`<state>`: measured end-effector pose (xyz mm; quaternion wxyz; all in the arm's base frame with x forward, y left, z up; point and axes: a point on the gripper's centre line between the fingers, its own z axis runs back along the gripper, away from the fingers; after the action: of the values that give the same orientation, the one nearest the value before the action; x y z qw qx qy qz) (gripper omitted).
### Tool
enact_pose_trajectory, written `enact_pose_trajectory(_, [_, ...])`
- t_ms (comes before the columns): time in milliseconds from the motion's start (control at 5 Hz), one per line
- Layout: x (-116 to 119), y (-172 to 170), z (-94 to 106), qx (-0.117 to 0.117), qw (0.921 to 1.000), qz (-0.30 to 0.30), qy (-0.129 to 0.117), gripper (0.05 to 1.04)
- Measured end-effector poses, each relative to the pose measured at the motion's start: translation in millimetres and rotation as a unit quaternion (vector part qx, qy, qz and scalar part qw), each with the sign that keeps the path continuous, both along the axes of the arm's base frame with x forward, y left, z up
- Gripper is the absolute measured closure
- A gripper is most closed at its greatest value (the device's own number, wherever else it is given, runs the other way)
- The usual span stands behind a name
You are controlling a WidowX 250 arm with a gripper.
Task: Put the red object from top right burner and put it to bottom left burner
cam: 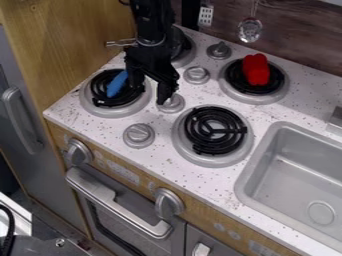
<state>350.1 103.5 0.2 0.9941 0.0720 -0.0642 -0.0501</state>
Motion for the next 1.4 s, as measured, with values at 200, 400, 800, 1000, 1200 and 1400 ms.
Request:
enact_pose_trajectory(200, [-6.8, -2.0, -13.4, -0.006, 0.9998, 0.002, 0.020, 0.084])
enact_pose_trajectory(400, [6.3, -26.0, -18.3, -0.011, 0.9995, -0.023, 0.017, 0.084])
enact_pose_trajectory(800, [68.2, -112.5, -27.9, -0.045, 0.9973, -0.036, -0.046, 0.084])
enact_pose_trajectory(1000, [92.5, -131.9, -18.0, -0.061, 0.9943, 0.021, -0.085, 0.084])
enact_pose_trajectory(1200, [109.6, -127.0, -9.6, -0.059, 0.9826, 0.136, -0.112, 0.084])
enact_pose_trajectory(1400, [119.9, -122.6, -8.3, -0.061, 0.9722, 0.182, -0.134, 0.084])
